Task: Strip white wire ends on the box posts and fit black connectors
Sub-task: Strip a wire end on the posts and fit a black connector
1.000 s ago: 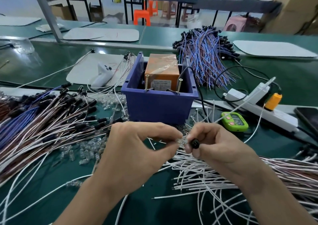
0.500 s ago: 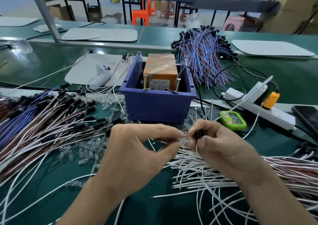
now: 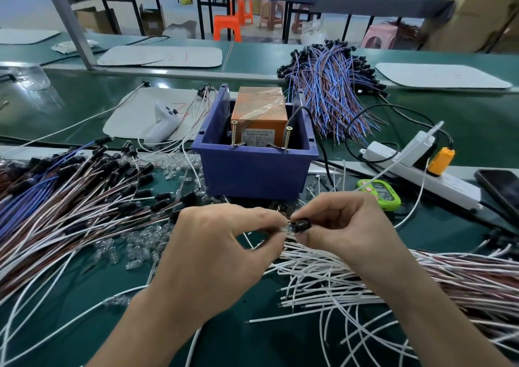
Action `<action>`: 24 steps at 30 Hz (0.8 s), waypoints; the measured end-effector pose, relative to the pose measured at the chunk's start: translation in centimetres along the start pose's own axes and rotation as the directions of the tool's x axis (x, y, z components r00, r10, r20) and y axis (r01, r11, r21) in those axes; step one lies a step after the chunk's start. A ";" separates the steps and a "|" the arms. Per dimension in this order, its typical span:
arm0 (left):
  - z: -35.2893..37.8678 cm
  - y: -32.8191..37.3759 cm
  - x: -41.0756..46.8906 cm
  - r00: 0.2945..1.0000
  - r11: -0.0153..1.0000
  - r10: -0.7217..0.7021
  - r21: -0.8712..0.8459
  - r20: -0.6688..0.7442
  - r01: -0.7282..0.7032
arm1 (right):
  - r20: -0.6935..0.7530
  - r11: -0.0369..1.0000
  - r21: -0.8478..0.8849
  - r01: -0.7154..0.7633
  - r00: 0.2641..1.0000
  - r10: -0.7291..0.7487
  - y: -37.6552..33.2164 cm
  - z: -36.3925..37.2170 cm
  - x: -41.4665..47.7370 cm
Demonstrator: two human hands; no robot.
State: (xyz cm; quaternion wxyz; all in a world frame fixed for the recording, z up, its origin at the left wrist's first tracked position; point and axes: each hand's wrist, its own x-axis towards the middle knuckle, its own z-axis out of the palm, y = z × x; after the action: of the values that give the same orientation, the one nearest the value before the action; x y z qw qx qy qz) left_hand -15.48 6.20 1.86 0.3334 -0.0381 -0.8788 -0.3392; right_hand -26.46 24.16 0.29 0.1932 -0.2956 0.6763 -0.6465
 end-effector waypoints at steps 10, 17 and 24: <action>1.1 -0.2 -0.6 0.996 0.997 -0.060 -0.056 -0.068 0.057 | -0.062 0.984 -0.147 0.105 0.991 -0.116 -0.4 0.3 -0.1; 2.5 0.1 -1.1 0.961 0.959 -0.233 -0.200 -0.151 0.201 | -0.099 0.988 -0.137 0.072 0.991 -0.086 -0.7 0.3 -0.2; 3.2 -0.4 -1.5 0.954 0.926 -0.285 -0.283 -0.090 0.250 | -0.087 0.958 -0.282 0.054 0.993 -0.082 -1.0 0.0 -0.3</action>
State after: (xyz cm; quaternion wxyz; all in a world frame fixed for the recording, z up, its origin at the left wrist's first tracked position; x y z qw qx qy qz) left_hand -16.24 8.09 -0.99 0.3318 0.0594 -0.7982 -0.4992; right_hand -26.11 24.34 1.20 0.0937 -0.3110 0.7587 -0.5648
